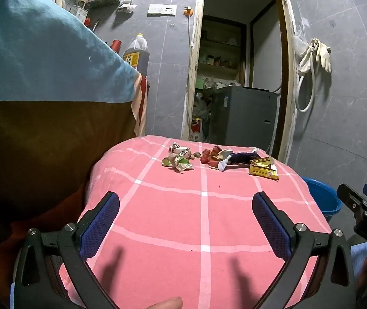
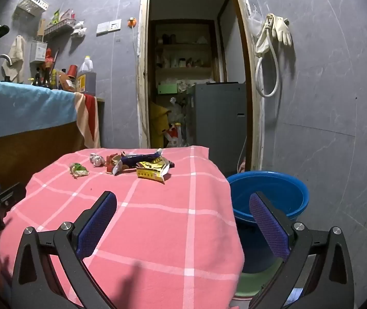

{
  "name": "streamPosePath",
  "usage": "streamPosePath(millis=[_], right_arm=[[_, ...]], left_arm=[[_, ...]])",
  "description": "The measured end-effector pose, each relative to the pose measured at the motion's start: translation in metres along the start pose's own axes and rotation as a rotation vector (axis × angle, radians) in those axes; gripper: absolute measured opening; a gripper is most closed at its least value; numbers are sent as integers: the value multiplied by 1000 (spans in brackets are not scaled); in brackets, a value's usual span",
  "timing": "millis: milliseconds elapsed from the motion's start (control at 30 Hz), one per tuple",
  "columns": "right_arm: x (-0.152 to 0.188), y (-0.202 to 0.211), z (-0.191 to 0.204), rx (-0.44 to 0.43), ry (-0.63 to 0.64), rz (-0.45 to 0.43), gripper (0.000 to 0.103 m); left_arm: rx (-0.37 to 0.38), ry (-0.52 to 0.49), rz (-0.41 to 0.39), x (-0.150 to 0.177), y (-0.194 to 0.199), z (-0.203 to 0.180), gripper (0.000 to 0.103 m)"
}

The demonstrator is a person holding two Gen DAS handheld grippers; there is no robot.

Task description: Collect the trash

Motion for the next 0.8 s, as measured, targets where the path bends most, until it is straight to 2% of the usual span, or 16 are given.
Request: streamPosePath(millis=[800], right_arm=[[0, 0, 1, -2, -3, -2, 103]], left_arm=[[-2, -4, 6, 0, 0, 0, 101]])
Point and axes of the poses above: each gripper's, at about its wrist camera, not at the fingertips, and y roughly against the way its jaws point, z to its left, x to its underside, the point moved 7 cm from there along -y, roughly the way its jaws point, and after that the axes turned 12 degrees about z, right-handed, at the moved point
